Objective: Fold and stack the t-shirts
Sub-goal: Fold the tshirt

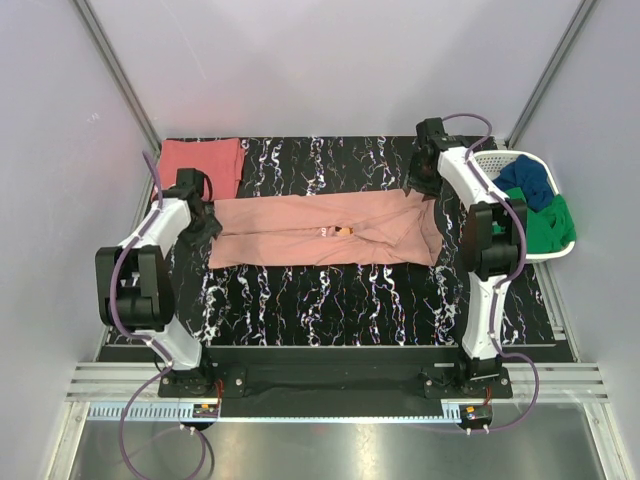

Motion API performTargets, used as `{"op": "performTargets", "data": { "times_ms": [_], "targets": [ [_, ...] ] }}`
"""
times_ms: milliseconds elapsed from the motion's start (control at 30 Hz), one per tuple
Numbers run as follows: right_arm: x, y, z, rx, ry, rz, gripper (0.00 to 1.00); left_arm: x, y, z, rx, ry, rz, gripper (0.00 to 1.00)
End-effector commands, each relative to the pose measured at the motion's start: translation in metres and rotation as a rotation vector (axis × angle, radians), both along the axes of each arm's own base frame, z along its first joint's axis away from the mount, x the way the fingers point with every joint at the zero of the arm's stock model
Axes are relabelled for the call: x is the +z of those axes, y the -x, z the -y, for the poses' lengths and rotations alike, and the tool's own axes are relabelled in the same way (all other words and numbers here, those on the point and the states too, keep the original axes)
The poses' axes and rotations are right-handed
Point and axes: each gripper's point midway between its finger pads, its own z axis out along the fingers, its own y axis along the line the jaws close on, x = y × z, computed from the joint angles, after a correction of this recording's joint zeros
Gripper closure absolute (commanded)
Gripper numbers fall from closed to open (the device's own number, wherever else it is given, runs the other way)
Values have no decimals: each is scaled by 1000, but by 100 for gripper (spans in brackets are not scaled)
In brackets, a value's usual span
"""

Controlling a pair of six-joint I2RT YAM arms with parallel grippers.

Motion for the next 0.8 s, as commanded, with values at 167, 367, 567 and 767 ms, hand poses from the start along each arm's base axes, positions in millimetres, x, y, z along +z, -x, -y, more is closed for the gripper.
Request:
{"op": "performTargets", "data": {
  "times_ms": [167,367,567,767],
  "targets": [
    [41,38,6,-294,-104,-14,39,32,-51,29,-101,145,173,42],
    [-10,99,-36,-469,-336,-244,47,27,-66,38,-124,196,192,42],
    [-24,115,-45,-572,-370,-227,44,18,-65,50,-139,254,186,43],
    [-30,113,-56,-616,-414,-204,43,12,-58,51,-142,261,188,43]
  ]
}}
